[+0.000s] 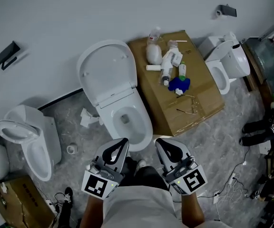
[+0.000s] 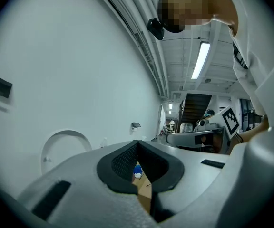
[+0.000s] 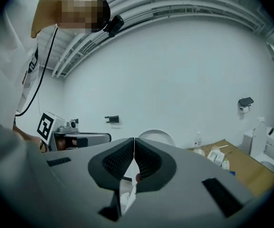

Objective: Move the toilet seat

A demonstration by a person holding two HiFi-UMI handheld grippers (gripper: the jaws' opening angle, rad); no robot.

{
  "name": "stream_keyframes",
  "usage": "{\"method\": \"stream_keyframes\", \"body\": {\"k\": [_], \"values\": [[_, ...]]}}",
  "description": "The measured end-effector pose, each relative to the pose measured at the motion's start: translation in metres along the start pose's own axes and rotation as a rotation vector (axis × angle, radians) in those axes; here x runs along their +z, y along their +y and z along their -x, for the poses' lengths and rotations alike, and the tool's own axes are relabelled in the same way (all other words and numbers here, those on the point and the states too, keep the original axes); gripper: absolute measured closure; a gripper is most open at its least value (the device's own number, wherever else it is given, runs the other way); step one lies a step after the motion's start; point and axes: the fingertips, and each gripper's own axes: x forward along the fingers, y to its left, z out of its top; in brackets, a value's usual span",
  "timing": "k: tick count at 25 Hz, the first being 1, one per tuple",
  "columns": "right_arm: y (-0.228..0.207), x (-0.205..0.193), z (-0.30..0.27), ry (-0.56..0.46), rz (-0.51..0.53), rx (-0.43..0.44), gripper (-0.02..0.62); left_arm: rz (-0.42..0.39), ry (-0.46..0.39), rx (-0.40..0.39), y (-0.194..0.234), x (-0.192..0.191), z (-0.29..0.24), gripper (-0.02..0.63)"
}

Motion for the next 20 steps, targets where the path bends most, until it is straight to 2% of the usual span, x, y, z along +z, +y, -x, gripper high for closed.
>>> {"method": "stream_keyframes", "body": {"k": [9, 13, 20], "values": [[-0.021, -0.043, -0.032, 0.104, -0.021, -0.013, 0.580, 0.065, 0.077, -0.018, 0.025, -0.042, -0.029, 0.595], [-0.029, -0.066, -0.036, 0.141, -0.046, 0.000, 0.580, 0.078, 0.096, 0.004, 0.029, -0.059, -0.037, 0.595], [-0.043, -0.118, -0.046, 0.230, -0.101, 0.044, 0.580, 0.082, 0.207, 0.058, 0.041, -0.108, -0.041, 0.595]]}}
